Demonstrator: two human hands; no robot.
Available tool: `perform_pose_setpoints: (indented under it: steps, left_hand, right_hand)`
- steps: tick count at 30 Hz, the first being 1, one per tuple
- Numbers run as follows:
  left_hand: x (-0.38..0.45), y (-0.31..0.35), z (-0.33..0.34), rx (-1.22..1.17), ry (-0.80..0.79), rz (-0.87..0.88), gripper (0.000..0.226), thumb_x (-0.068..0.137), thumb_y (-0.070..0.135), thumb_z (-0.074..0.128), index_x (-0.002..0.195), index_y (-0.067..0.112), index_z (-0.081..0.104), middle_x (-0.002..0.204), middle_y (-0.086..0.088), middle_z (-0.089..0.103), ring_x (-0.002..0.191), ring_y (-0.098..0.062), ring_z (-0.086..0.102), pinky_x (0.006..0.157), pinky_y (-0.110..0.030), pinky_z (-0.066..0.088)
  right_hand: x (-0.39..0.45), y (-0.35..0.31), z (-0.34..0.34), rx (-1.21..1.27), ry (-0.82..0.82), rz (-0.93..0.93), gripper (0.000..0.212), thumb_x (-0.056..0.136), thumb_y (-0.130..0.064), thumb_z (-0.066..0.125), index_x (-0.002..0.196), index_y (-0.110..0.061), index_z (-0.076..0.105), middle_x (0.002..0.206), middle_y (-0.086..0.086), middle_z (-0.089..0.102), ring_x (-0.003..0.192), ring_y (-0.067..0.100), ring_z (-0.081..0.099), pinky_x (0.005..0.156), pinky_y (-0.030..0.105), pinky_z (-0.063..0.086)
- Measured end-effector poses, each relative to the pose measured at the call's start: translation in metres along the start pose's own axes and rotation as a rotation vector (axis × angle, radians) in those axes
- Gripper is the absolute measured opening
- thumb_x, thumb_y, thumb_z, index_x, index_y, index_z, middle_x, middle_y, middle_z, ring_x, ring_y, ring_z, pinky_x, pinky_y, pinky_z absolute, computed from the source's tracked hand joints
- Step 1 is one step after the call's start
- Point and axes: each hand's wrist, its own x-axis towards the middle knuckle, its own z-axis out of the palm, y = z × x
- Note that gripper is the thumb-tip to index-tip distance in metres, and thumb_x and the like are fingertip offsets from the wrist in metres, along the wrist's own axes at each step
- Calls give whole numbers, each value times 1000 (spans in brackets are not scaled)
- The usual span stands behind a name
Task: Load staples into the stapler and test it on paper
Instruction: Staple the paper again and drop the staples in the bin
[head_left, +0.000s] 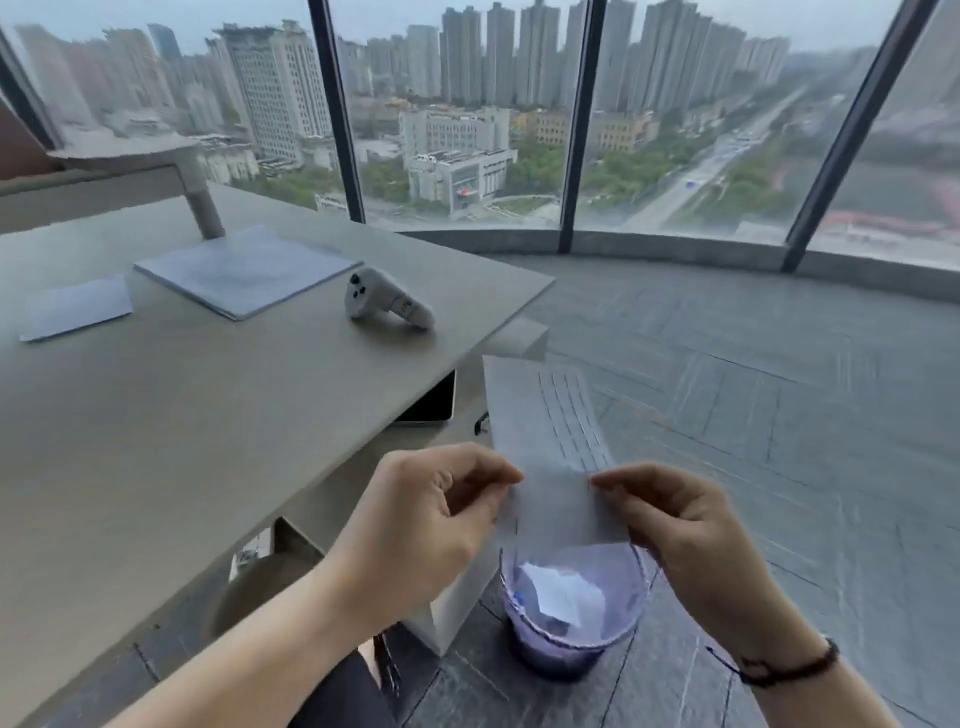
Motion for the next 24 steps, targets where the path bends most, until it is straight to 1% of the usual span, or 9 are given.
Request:
perform_pose_setpoints:
  steps: [2,5,7,10,12,16,19,21,24]
  left_hand:
    - [17,-18,37,26,-70,-14,22,85,1,72,90,21,79,80,12,78,75,-2,72,71,-15,55]
    - [40,-64,96,46,-132,-71,18,85,3,72,90,19,79,79,8,77,73,-9,72,73,-30,60]
    - [52,-100,132,44,-201,-176,17,86,7,70,90,20,78,78,7,77,73,-10,72,74,-31,60]
    - [68,-159,174,67,-296,-354,20,87,13,66,85,31,75,76,10,76,71,-9,72,75,-35,61]
    - [75,-197,195,104,-332,-446,24,85,17,65,79,38,71,78,11,76,73,-10,73,77,-38,61]
    - [82,-259,223,153,-334,-601,17,86,7,64,87,20,75,87,-1,77,78,-19,73,81,-38,60]
    - [82,-297,237,187,-378,-702,15,86,8,62,90,17,74,92,-3,77,84,-21,73,84,-40,59]
    - [79,-315,241,193,-413,-745,16,87,10,60,92,19,72,96,-4,76,89,-21,72,86,-40,58]
    - [77,-328,243,192,-434,-753,19,88,11,58,95,22,71,101,-2,74,95,-19,69,89,-39,57]
  right_hand:
    - [7,37,-24,-18,110,101,36,89,12,59,82,-16,81,86,15,78,83,29,69,85,51,56]
    - [19,93,-49,14,254,259,22,89,6,64,86,-11,77,90,26,74,77,29,68,71,44,61]
    - [29,136,-61,22,324,367,14,89,3,66,96,-8,73,90,24,72,73,24,68,62,36,59]
    - [47,204,-71,-48,356,512,27,87,9,62,109,-6,67,91,16,69,75,25,64,66,40,57]
    - [60,245,-72,-107,341,602,28,86,8,60,109,-7,66,93,15,68,75,24,63,71,44,59]
    - [88,313,-66,-180,302,733,31,85,10,57,108,-8,65,98,22,67,72,23,62,55,31,57]
    - [102,354,-61,-235,296,806,34,82,12,52,102,-12,66,95,15,63,68,23,60,46,26,52]
    - [108,379,-58,-265,287,871,36,83,10,48,107,-9,67,96,11,60,70,24,60,49,29,54]
    - [111,413,-52,-348,278,967,35,84,4,46,107,-10,67,109,14,61,89,31,62,73,40,59]
